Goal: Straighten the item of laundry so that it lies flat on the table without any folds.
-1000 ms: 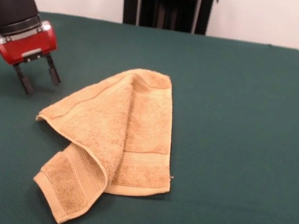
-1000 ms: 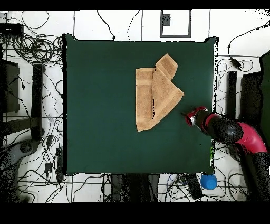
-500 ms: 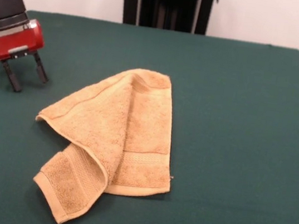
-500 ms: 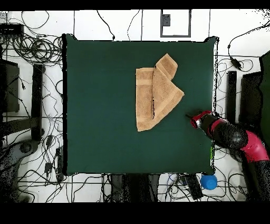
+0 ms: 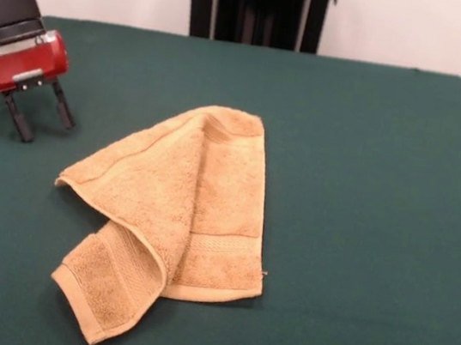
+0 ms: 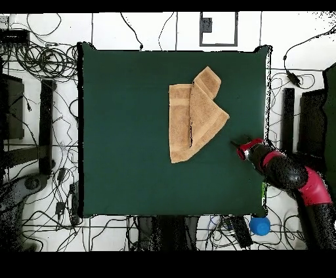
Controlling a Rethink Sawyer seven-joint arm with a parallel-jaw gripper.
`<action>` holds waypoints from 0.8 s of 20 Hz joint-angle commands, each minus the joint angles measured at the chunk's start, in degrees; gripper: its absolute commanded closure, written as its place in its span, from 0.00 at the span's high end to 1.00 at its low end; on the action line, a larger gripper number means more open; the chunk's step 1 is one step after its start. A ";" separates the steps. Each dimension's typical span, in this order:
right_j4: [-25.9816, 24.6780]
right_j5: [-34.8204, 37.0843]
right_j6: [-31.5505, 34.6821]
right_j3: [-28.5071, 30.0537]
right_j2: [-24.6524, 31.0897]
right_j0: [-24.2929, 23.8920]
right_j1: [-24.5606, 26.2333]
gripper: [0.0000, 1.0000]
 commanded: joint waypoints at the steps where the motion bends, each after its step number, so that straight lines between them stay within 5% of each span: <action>1: -4.97 -6.19 -13.83 0.79 -0.23 1.75 6.40 1.00; 8: -9.14 -17.53 -1.89 6.31 -1.96 1.54 3.34 1.00; 11: -13.19 -28.08 12.95 10.06 -7.48 6.89 -5.15 1.00; 16: -10.99 -34.73 19.44 12.06 -14.37 13.69 -10.89 1.00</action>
